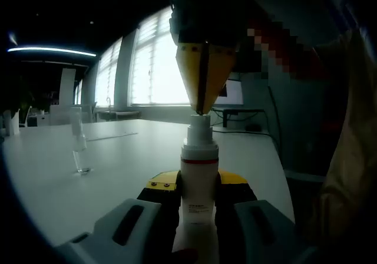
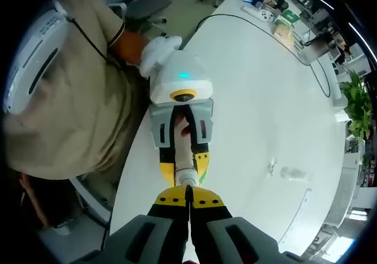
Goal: Clamp pump bottle remove cover press pump head put on cover
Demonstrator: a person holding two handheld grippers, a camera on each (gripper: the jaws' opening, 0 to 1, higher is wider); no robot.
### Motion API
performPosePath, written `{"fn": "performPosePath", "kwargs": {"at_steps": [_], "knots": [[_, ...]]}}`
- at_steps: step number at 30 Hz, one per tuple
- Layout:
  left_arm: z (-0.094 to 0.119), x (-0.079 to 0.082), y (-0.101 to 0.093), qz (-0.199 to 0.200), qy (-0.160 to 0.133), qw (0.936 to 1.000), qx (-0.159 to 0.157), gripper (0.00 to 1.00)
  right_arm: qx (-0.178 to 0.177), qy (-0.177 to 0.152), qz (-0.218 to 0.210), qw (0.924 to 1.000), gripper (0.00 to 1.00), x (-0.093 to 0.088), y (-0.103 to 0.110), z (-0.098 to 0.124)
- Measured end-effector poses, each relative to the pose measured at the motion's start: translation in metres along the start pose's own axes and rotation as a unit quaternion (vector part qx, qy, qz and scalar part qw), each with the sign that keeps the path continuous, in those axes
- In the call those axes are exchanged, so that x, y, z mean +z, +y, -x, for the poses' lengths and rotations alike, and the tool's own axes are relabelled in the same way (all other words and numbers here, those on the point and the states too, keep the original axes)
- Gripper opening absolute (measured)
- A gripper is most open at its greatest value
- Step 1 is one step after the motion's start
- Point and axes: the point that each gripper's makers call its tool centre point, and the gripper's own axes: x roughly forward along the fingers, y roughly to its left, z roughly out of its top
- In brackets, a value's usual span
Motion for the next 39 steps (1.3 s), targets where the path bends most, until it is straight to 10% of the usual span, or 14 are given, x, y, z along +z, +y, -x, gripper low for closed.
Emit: {"fn": "performPosePath", "kwargs": {"at_steps": [39], "knots": [[-0.0006,0.0014,-0.0033,0.000,0.000,1.0000,0.003,0.13,-0.004,0.011,0.011,0.9999,0.00,0.0008,0.0010,0.0033]]}}
